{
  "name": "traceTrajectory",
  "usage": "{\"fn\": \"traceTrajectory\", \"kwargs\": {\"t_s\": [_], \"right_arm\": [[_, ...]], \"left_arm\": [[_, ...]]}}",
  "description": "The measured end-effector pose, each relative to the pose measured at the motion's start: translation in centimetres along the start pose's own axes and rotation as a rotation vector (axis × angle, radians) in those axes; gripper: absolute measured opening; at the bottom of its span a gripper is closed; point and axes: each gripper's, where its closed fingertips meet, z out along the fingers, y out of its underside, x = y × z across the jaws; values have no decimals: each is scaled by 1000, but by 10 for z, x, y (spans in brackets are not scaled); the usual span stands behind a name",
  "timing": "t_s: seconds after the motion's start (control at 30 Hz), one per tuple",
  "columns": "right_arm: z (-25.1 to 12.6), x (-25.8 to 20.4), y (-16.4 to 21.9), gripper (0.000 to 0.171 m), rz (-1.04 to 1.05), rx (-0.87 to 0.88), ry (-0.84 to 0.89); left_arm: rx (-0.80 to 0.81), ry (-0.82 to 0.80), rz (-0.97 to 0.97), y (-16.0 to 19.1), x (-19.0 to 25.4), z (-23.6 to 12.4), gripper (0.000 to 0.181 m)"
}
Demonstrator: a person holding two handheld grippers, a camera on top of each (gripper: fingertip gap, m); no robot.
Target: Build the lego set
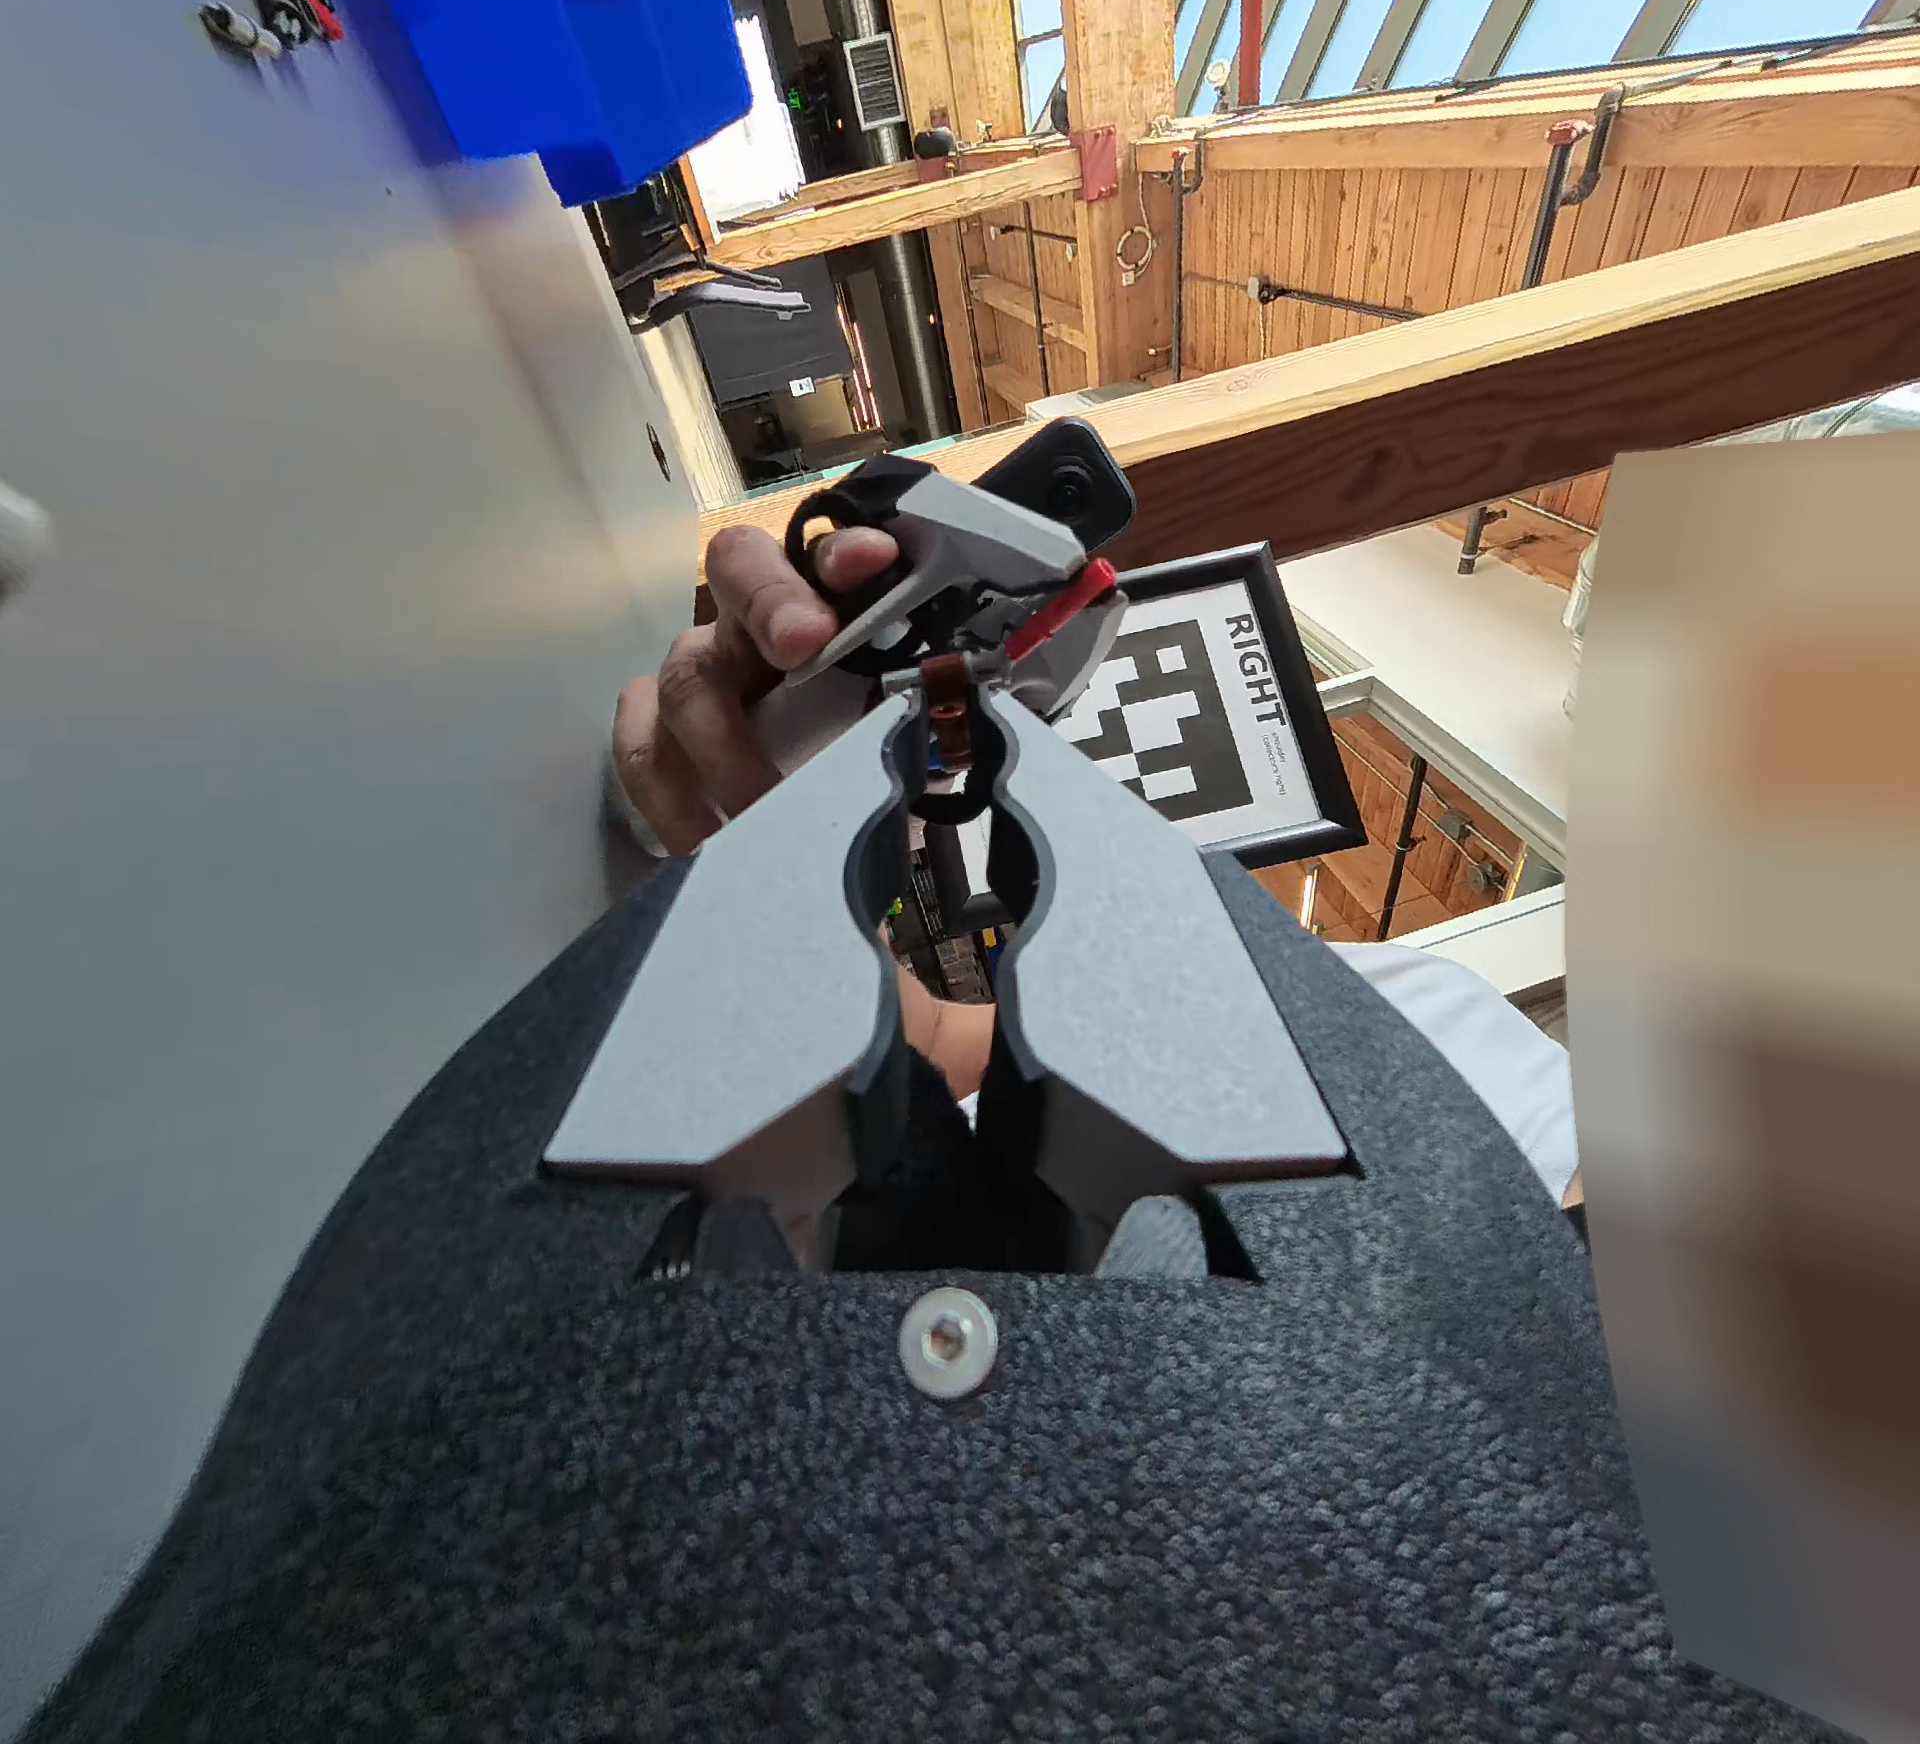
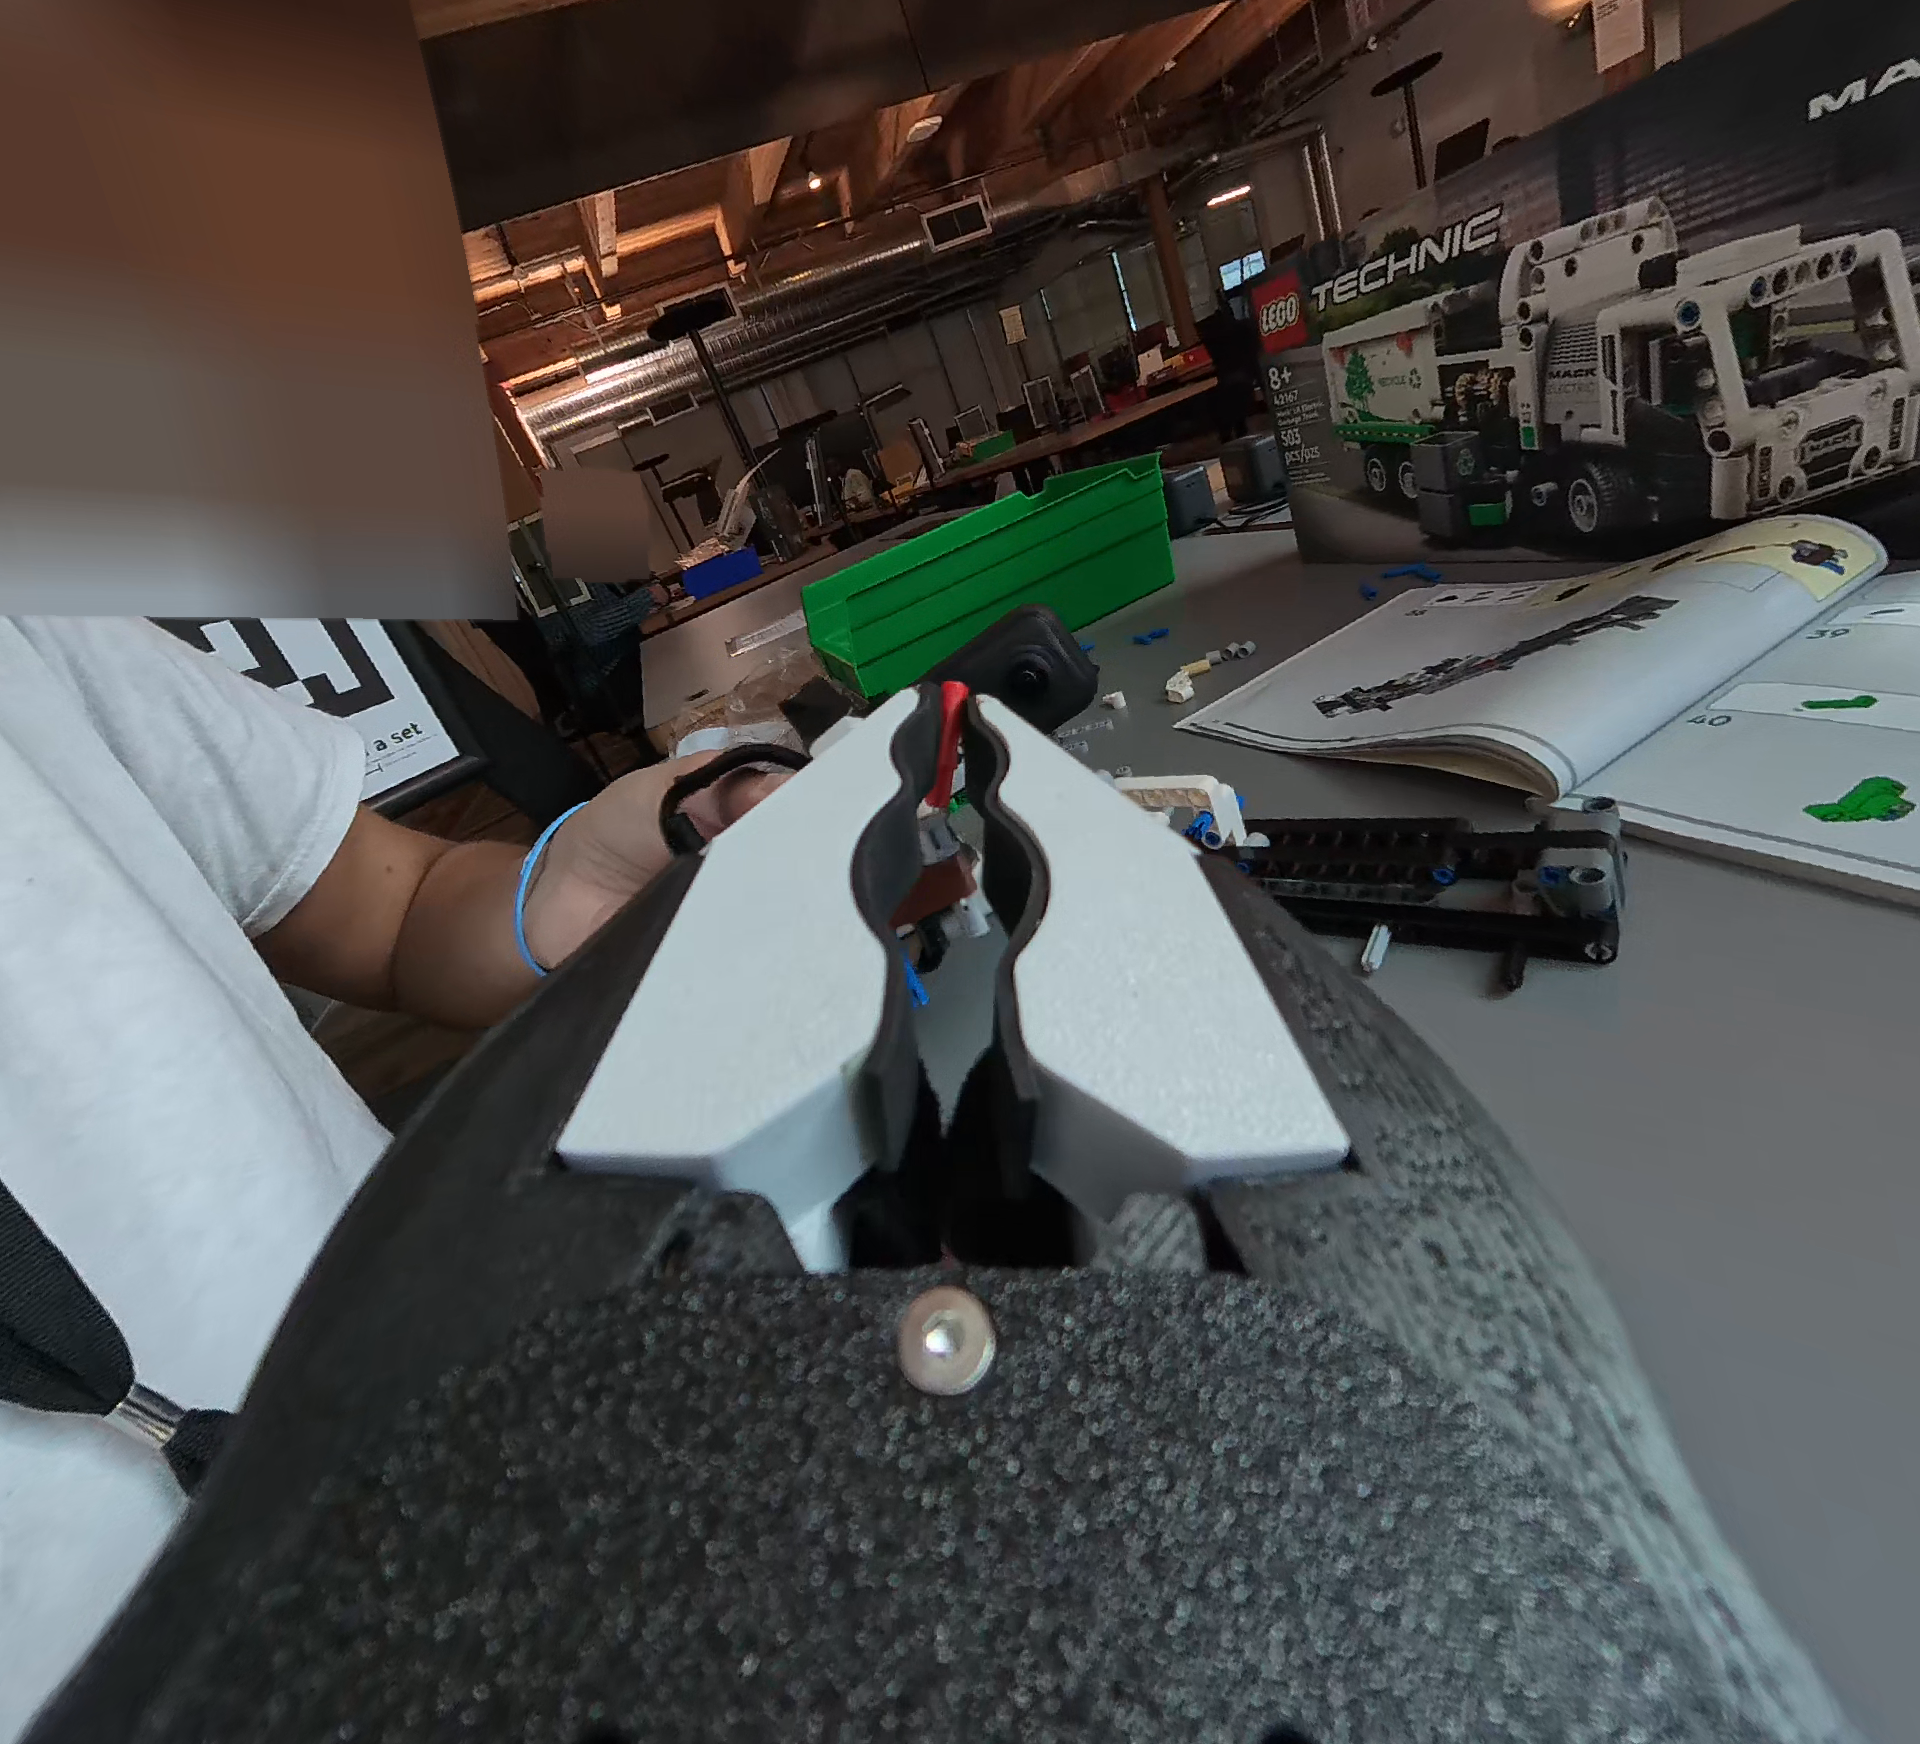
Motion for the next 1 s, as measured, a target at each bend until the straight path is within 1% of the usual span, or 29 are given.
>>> {"fn": "traceTrajectory", "kwargs": {"t_s": [0.23,0.37,0.43,0.63,0.7,0.8,1.0], "right_arm": [[4,-7,-7,2,-52,14,-25],[5,-9,-5,2,-71,3,-46],[6,-12,-3,2,-73,-3,-75],[5,-30,-11,2,-102,48,-200],[4,-32,-12,2,-117,62,-216],[1,-31,-14,2,-120,66,-210],[-9,-26,-8,2,-154,19,-181]], "left_arm": [[5,12,4,-3,9,-3,5],[-10,18,-5,-1,11,-3,5],[-27,32,-25,2,13,-3,5],[-89,115,-91,11,27,-2,5],[-96,124,-102,11,28,-2,5],[-89,117,-102,9,25,-5,5],[-87,32,-23,5,21,-12,5]]}}
